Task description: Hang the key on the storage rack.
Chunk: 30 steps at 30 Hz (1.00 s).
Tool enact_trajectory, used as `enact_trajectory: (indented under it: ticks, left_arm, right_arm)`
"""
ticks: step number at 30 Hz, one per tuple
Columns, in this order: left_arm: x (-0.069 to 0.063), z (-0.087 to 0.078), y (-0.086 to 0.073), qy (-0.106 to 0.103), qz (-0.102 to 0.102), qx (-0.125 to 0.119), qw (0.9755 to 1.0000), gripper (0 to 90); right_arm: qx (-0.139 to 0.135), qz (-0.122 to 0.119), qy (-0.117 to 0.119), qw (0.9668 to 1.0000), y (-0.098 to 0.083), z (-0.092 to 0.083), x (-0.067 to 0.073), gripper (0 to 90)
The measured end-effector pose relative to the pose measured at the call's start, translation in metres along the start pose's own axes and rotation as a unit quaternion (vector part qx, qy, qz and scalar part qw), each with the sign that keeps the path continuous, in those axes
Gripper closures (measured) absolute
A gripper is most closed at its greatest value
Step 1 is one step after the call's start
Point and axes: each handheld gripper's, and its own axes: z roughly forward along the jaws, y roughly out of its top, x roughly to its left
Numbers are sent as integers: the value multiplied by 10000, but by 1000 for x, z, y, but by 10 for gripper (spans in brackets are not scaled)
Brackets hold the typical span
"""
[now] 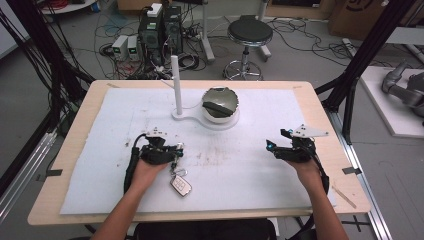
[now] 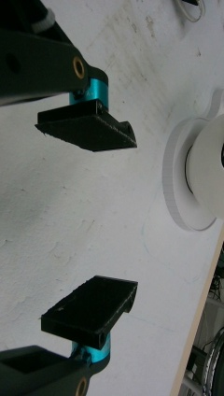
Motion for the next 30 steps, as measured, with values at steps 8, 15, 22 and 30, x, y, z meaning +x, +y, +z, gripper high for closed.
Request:
enact_trajectory:
  ticks: [8,15,22,30]
  left_arm:
    - [20,-6,6,220,8,9,9998,820]
    - [19,-2,15,445,363,125,9983,830]
    - [13,8,16,330,336,248,9986,671]
    - [7,1,10,357,376,245,9984,568]
  right_arm:
    - [8,19,18,10000,0,1,0,273]
    - [12,15,21,10000,1,2,0,273]
    - [8,9,24,10000,1,2,0,273]
    - [-16,32,0,10000,0,0,-1,274]
